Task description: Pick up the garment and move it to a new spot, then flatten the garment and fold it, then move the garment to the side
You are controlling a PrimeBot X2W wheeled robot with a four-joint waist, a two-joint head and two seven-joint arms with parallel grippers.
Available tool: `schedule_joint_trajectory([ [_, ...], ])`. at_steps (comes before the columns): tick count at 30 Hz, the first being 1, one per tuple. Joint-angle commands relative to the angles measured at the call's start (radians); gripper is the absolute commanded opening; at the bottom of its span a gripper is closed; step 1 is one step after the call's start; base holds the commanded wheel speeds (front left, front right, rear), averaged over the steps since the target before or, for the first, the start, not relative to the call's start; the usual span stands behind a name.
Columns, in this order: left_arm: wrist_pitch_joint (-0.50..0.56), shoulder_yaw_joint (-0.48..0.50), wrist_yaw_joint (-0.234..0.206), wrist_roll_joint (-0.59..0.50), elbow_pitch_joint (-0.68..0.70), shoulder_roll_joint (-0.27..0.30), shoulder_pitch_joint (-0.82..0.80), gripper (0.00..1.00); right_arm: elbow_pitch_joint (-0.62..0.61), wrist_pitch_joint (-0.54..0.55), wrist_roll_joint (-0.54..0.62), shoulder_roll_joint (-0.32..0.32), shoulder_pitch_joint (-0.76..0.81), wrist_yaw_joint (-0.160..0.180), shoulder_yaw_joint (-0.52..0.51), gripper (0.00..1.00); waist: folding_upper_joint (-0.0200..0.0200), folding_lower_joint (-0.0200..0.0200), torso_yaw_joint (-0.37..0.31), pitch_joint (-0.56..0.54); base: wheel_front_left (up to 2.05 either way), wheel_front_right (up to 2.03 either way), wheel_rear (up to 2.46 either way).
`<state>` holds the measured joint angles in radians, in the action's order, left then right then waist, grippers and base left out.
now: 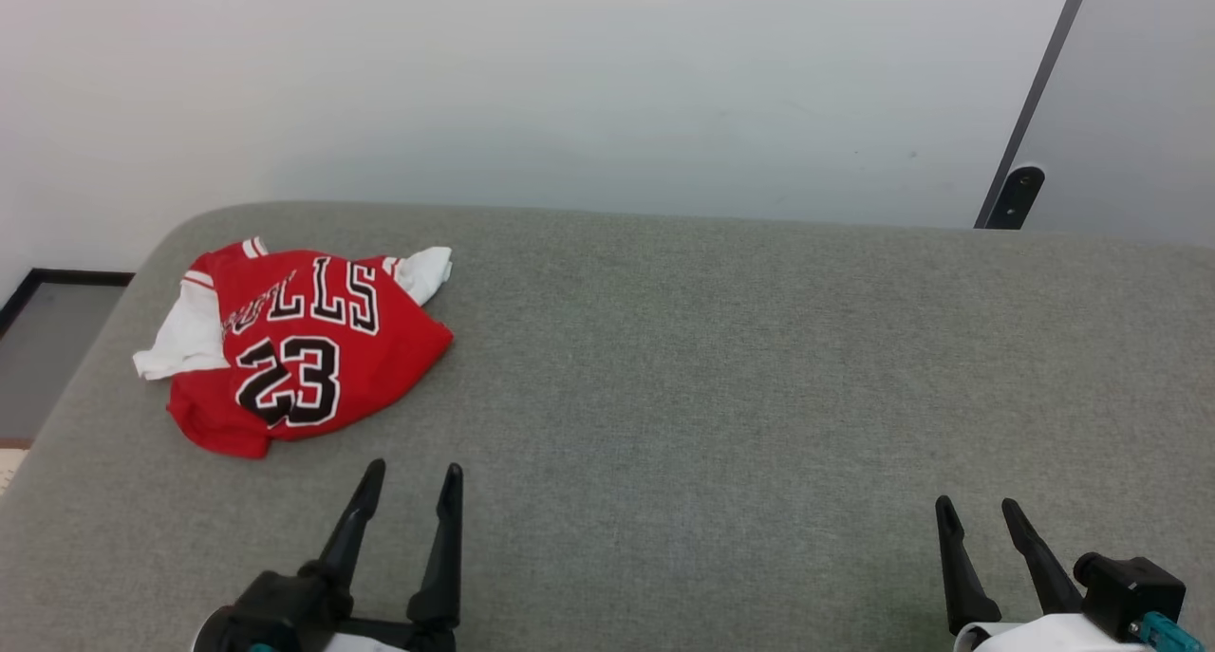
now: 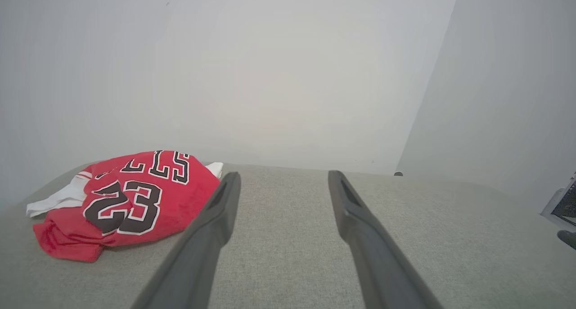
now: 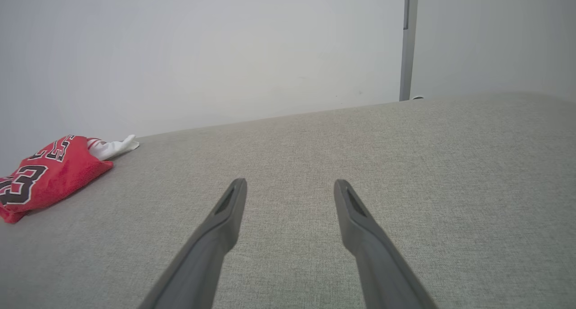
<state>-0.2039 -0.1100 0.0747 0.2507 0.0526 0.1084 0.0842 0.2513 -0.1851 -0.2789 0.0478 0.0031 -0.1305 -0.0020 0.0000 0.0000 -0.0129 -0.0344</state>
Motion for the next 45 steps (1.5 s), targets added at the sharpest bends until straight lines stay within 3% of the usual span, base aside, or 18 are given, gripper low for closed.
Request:
schedule_joint_trajectory([
  [1, -0.008, -0.003, -0.005, -0.022, 0.012, 0.005, 0.006, 1.0, -0.008, -0.01, 0.02, 0.003, 0.006, 0.0, 0.002, 1.0, 0.0, 0.0, -0.001, -0.001, 0.0, 0.0, 0.0],
  [33, -0.061, -0.004, 0.024, -0.216, 0.044, -0.016, 0.045, 1.0, -0.016, -0.072, 0.228, 0.003, 0.031, 0.0, 0.042, 1.0, 0.0, 0.0, -0.02, -0.023, 0.0, 0.0, 0.0],
  [45, -0.061, 0.044, 0.037, -0.195, 0.0, -0.021, 0.039, 1.0, -0.014, -0.066, 0.22, 0.003, 0.044, 0.0, 0.071, 1.0, 0.0, 0.0, 0.097, -0.056, 0.0, 0.0, 0.0],
])
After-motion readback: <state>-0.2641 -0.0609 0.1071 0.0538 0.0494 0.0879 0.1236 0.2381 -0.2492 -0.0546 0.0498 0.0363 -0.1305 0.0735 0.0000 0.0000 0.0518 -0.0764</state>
